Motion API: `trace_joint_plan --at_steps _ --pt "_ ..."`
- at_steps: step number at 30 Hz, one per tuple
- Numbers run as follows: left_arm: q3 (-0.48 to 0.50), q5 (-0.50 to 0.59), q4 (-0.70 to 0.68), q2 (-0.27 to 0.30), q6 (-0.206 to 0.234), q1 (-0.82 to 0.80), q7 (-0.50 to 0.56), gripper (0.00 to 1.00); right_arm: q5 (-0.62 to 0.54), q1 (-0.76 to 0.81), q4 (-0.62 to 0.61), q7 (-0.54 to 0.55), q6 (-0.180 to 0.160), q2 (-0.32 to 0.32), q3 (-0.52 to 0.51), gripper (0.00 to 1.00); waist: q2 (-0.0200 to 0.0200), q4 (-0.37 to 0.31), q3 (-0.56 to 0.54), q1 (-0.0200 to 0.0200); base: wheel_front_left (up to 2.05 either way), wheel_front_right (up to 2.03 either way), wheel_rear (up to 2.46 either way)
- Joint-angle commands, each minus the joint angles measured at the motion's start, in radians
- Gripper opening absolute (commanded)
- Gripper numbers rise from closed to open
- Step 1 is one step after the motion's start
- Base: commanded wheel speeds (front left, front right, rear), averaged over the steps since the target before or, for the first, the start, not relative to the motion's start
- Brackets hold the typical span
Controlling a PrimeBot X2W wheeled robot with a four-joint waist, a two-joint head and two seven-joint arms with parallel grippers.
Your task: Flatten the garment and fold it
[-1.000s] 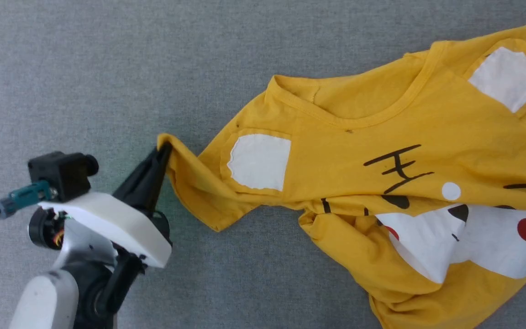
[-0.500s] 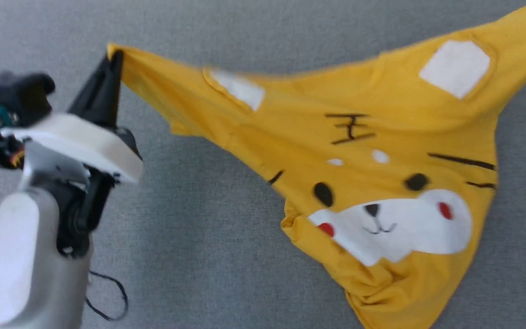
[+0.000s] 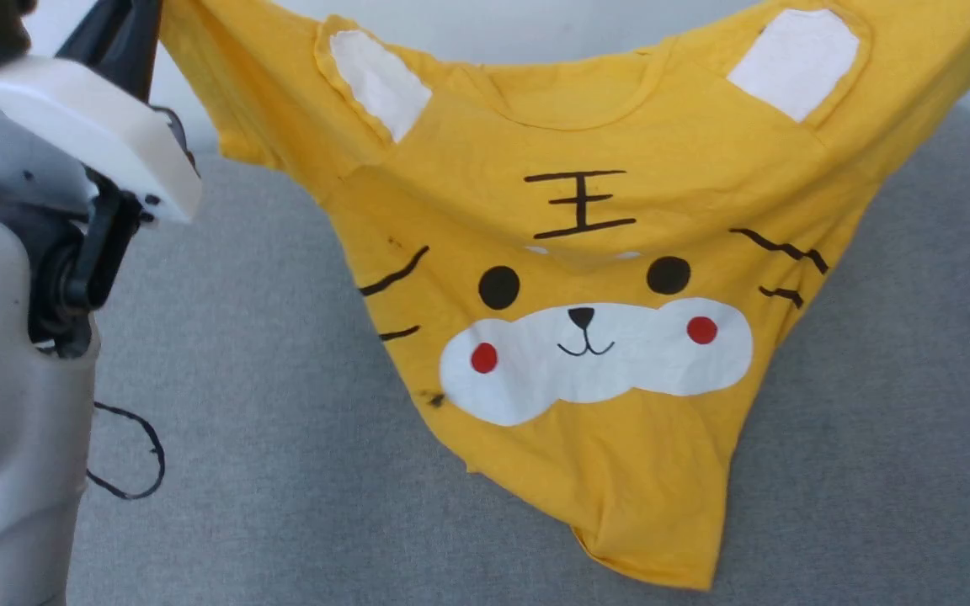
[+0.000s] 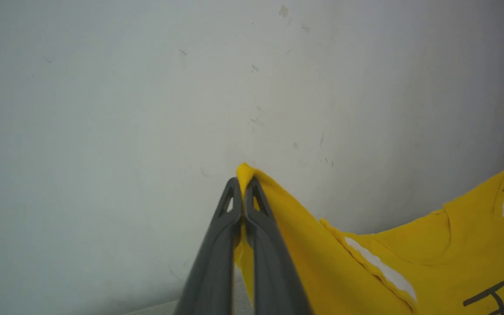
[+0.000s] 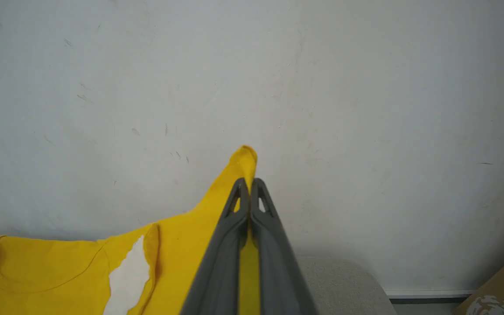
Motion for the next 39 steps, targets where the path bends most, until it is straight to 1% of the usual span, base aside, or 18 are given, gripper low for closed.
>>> trace_joint_plan --at_steps 1,6,11,17,21,25,30,31,32,35,39 --pt "0.002 -0.010 -0.008 0.004 -0.003 -0.025 0.021 0.00 0.017 -0.020 -0.016 0.018 -0.001 0.000 0.008 0.00 0.0000 -0.046 -0.102 0.0003 0.00 0.00 0.00" --pt "0.008 -0.059 -0.044 0.003 0.004 -0.042 0.103 0.00 0.043 -0.029 -0.067 0.092 -0.001 -0.004 0.020 0.00 0.0000 -0.058 -0.142 0.0003 0.00 0.00 0.00" --pt "0.004 -0.095 -0.070 -0.002 0.021 -0.029 0.173 0.00 0.056 -0.021 -0.110 0.164 -0.001 -0.011 0.026 0.00 0.0000 -0.062 -0.145 0.0003 0.00 0.00 0.00" --pt "0.002 -0.113 -0.045 -0.024 0.061 -0.060 0.228 0.00 0.053 -0.044 -0.102 0.223 -0.001 -0.004 0.034 0.00 0.0000 -0.066 -0.073 0.0003 0.00 0.00 0.00" --pt "-0.023 -0.062 0.022 -0.011 0.070 -0.183 0.249 0.00 0.012 -0.145 -0.048 0.212 -0.001 -0.020 0.089 0.00 0.0000 -0.069 0.002 0.0003 0.00 0.00 0.00" --pt "-0.042 0.022 0.129 -0.008 0.090 -0.382 0.211 0.00 -0.041 -0.307 0.052 0.148 -0.001 -0.029 0.135 0.00 0.0000 -0.071 0.087 0.0003 0.00 0.00 0.00" --pt "-0.031 0.090 0.264 -0.038 0.132 -0.627 0.086 0.00 -0.095 -0.519 0.173 0.037 -0.001 -0.014 0.171 0.00 0.0000 -0.073 0.189 0.0003 0.00 0.00 0.00" --pt "-0.029 0.099 0.291 -0.041 0.135 -0.667 0.054 0.00 -0.104 -0.557 0.197 0.010 -0.001 -0.007 0.169 0.00 0.0000 -0.073 0.206 0.0003 0.00 0.00 0.00" --pt "-0.029 0.099 0.291 -0.041 0.135 -0.667 0.054 0.00 -0.104 -0.557 0.197 0.010 -0.001 -0.007 0.169 0.00 0.0000 -0.073 0.206 0.0003 0.00 0.00 0.00" --pt "-0.021 0.115 0.362 -0.050 0.135 -0.774 -0.040 0.00 -0.136 -0.664 0.267 -0.065 -0.001 -0.006 0.192 0.00 0.0000 -0.072 0.261 0.0003 0.00 0.00 0.00" --pt "-0.016 0.129 0.443 -0.054 0.128 -0.861 -0.154 0.00 -0.170 -0.764 0.353 -0.141 -0.001 -0.012 0.210 0.00 0.0000 -0.061 0.318 0.0003 0.00 0.00 0.00"
